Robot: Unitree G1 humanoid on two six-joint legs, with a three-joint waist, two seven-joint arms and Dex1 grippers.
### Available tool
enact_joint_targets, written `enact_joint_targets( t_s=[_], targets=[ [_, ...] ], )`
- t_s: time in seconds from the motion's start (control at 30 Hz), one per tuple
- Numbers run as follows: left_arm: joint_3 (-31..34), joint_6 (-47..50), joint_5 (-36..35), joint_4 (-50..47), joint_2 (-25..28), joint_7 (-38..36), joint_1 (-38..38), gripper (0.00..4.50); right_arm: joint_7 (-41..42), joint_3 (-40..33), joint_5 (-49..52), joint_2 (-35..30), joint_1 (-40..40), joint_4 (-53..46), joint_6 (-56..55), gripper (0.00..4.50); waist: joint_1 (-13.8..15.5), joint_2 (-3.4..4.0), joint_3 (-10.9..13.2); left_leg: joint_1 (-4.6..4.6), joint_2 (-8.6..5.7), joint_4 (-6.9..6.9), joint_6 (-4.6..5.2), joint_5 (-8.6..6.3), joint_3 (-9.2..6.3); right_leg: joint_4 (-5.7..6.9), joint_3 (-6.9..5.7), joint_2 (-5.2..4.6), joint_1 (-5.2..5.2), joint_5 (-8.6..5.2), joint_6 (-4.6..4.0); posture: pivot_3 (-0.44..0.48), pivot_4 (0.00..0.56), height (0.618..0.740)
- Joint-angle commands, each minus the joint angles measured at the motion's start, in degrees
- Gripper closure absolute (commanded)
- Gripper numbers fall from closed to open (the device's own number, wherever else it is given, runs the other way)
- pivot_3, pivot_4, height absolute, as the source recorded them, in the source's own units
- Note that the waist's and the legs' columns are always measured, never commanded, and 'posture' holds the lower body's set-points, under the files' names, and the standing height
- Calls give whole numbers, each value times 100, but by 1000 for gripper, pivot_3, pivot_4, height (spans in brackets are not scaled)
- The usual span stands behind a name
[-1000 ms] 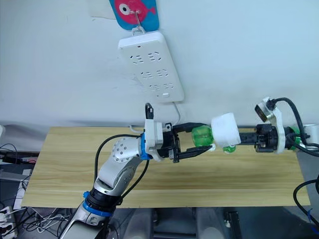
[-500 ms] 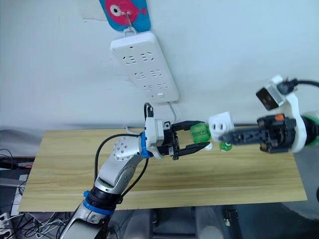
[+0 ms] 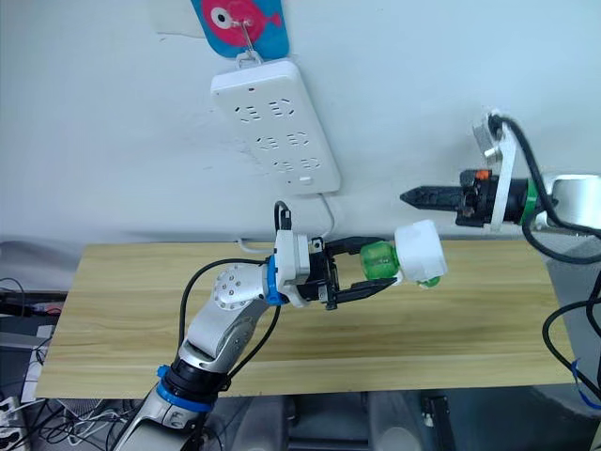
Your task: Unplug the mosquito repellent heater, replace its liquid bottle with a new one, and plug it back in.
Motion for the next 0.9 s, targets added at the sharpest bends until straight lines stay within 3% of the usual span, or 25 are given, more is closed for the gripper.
enact_joint_targets(
  t_s=[0.03,0.13,0.27,0.43,0.5,0.63,0.73,0.8,0.9],
  targets=[
    [56,8,-137,-253,-70,63,-19,2232,612,-455,-142,-298,588,-640,376,4472,11,0,0,0,1,1,1,-1,0,1,0,0,0,0,0,-230,347,740],
    [89,11,-78,-158,-55,90,-45,2232,1040,-720,310,-573,1151,-1123,794,4472,30,0,0,1,0,4,16,-9,1,4,1,1,1,0,0,-231,351,740],
    [75,3,49,-66,-2,107,-4,2232,1288,-733,1695,-1128,1494,-1354,845,4472,12,0,0,6,-1,6,18,-10,3,9,5,1,3,0,0,-236,354,740],
    [24,-50,104,-50,15,61,61,2232,1770,-384,2033,-1308,932,-1061,656,4472,-35,0,0,21,0,7,18,-10,5,11,10,4,13,0,0,-243,354,740],
    [1,-67,126,-47,11,42,78,2232,1465,-234,2033,-1068,530,-860,460,4472,-59,0,0,22,-1,7,18,-10,7,11,13,4,13,0,0,-248,354,740],
    [-47,-100,144,-41,10,-16,89,2232,-17,-141,2033,-243,-173,-262,-79,4472,-77,-1,1,20,-1,3,18,-10,6,8,11,4,11,0,0,-252,353,740],
    [-55,-91,115,-49,20,-50,96,2232,-876,-68,1941,-7,-406,-157,-287,4472,-72,-1,1,15,-1,2,18,-10,7,6,11,3,8,0,0,-255,357,740],
    [-55,-78,93,-64,18,-62,96,2232,-1113,-47,1577,12,-374,-275,-282,4472,-42,-1,1,7,-1,0,18,-10,2,0,3,3,7,0,0,-255,357,740],
    [-36,-31,36,-104,7,-64,82,2232,-843,-101,656,-52,-94,-670,-169,4472,-23,-1,1,-2,-1,0,18,-10,1,-4,0,-1,6,0,0,-251,359,740]
  ],
)
